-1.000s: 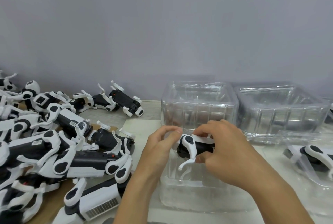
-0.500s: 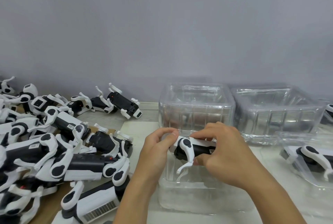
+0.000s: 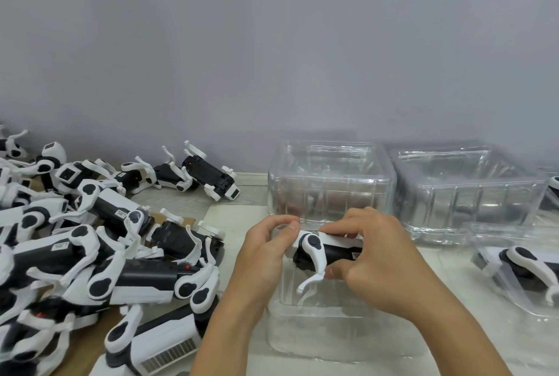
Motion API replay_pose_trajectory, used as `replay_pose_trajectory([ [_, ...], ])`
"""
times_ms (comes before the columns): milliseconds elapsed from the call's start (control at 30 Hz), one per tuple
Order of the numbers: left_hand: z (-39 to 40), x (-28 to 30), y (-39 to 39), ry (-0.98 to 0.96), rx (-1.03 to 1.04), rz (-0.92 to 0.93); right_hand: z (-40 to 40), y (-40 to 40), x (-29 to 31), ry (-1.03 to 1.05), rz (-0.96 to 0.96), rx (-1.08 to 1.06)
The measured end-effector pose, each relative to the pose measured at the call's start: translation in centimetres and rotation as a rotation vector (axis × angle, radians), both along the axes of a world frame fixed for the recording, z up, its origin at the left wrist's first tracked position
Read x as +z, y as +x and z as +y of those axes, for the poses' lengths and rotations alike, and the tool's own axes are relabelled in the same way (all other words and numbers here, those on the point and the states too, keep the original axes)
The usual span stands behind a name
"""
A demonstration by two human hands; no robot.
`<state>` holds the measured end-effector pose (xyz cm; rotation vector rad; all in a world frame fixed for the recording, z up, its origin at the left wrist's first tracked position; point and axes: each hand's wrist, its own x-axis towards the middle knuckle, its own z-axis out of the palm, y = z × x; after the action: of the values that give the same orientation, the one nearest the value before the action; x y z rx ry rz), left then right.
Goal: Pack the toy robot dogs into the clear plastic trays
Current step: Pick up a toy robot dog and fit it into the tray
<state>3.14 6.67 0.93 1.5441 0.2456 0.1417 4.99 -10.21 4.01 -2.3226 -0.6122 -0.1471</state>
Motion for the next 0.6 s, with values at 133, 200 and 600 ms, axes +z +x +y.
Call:
replay_pose_trajectory([
  [133, 0.02, -0.04, -0.07, 0.029, -0.002, -0.003, 0.03, -0.01, -0.04, 0.017, -0.012, -0.01],
  [200, -0.01, -0.02, -0.1, 0.031, -0.005, 0.0, -0.01, -0.01, -0.09, 0.006, -0.021, -0.01],
  [600, -0.16, 0.12, -0.25, 0.033, -0.001, -0.007, 0.01, -0.05, -0.14, -0.07, -0.049, -0.008],
])
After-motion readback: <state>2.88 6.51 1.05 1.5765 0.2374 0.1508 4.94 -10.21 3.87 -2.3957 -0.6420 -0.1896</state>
